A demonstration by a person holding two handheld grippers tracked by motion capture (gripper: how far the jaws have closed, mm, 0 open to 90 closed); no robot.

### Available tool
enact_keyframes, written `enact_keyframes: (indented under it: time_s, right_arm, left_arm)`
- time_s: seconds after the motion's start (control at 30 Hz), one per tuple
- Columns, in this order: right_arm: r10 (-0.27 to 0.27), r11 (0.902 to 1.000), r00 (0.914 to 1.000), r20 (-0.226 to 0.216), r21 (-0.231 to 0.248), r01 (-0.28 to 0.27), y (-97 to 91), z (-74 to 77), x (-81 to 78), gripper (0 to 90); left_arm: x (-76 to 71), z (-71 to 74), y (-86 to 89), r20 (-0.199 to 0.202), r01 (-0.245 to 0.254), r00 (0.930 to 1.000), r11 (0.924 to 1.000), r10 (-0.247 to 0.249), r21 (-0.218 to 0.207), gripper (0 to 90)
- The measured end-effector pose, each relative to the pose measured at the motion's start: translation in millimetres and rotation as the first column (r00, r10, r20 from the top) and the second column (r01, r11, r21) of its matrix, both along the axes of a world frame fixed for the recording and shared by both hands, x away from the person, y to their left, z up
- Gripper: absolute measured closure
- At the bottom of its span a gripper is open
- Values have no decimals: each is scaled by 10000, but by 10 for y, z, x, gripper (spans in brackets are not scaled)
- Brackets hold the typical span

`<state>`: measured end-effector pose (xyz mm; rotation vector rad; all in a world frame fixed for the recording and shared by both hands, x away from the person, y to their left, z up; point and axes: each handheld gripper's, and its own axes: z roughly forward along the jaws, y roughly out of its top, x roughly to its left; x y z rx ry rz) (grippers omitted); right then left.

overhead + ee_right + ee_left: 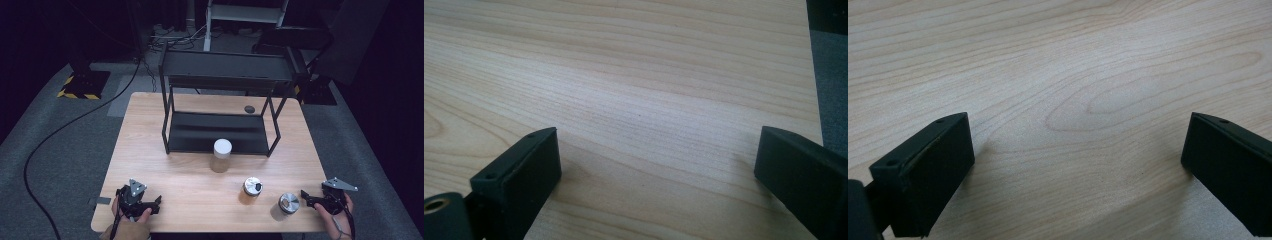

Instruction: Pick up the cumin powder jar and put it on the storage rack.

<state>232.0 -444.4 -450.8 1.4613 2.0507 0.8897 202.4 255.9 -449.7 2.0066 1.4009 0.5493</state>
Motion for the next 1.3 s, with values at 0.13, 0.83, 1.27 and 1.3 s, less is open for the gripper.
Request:
enact_keyframes:
  time_s: [0.13,0.83,1.27,1.3]
  right_arm:
    - [4,10000,10000,3,8,-4,0,-1,-3,46]
    - [104,9999,9999,-24,-25,-104,-4,0,12,32]
    - [113,9999,9999,-29,-19,-113,-5,0,15,30]
    - [116,9999,9999,-28,-20,-116,-5,0,16,30]
  left_arm:
    - [54,53,-20,-176,261,9995,9996,-260,83,43]
    - [-31,481,-223,1009,860,9914,9961,-836,-196,56]
    - [-36,694,-310,1501,1393,9801,9887,-1299,-545,52]
    - [-29,713,-330,1561,1453,9784,9880,-1355,-530,52]
